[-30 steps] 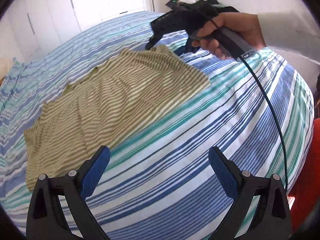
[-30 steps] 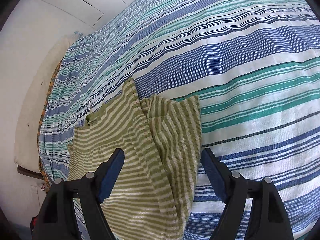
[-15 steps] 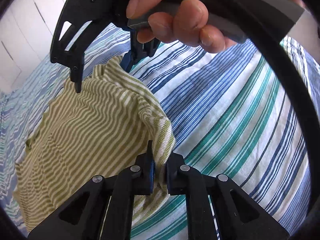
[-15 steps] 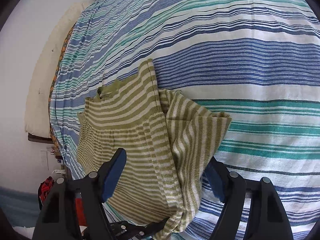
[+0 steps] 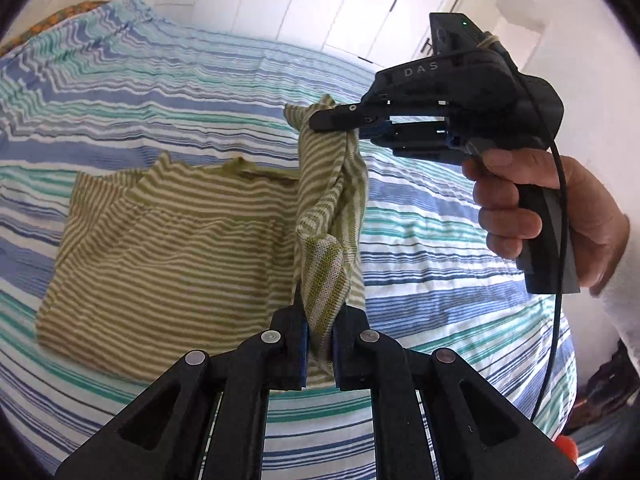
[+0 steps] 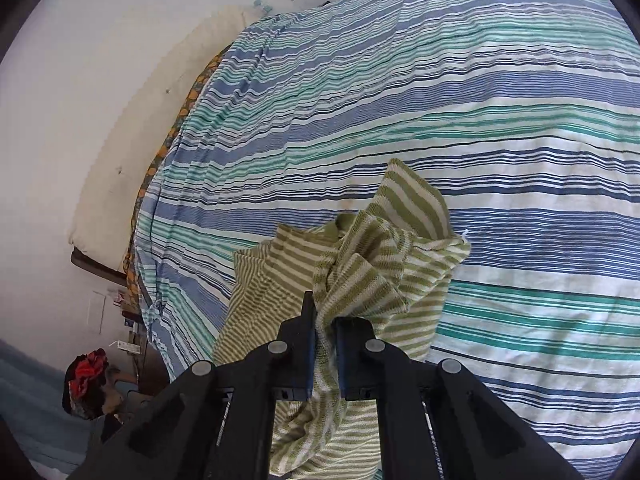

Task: Fold small clothes
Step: 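Grasp the edge with both tools, fold it over the bundle, release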

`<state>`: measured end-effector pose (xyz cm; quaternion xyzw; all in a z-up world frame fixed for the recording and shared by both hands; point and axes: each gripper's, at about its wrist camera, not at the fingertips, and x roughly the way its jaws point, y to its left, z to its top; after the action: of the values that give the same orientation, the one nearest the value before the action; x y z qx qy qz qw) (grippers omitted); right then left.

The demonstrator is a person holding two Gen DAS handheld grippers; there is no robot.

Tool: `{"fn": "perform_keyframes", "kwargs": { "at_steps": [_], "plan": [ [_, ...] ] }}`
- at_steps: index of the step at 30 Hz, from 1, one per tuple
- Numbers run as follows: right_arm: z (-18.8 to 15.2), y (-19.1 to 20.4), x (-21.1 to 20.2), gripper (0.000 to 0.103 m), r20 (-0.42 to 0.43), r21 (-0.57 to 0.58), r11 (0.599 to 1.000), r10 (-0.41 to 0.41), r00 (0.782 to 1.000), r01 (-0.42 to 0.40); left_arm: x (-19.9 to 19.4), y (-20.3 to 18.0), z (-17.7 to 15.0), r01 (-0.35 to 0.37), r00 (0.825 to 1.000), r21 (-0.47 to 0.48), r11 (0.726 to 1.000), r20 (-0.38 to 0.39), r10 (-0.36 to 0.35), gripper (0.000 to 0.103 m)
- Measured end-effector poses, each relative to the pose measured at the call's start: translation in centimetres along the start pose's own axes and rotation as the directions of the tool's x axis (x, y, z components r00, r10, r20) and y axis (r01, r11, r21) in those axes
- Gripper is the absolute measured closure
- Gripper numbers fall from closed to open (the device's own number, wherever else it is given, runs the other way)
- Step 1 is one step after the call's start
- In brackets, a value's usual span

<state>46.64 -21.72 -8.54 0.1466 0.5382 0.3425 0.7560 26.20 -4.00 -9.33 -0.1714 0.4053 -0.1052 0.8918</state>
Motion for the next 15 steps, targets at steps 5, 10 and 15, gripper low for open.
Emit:
{"fn": "perform_keyframes", "kwargs": {
  "at_steps": [5,10,15],
  "plan": [
    [1.2,8.4,10.3,0.095,-0.093,-0.102,0.995,-0.003,0.996,-0.007,-1.8,9.7,-0.9,-0.088,0.996,-0.233,0.969,-0.013,0.087,0.096],
    [0.7,12.5,19.5,0.094,-0.155,-0.154,0.987,-0.076,0.985,0.052,-0.6,15.4,-2.8,-0.161,0.986,-0.316,0.935,-0.092,0.138,0.095],
    [-0.2,13.2,22.5,0.061,-0.189,-0.02,0.991,0.128,0.974,-0.134,-1.5,18.7,-4.3,-0.166,0.986,-0.418,0.893,-0.102,0.135,0.081]
  ]
}}
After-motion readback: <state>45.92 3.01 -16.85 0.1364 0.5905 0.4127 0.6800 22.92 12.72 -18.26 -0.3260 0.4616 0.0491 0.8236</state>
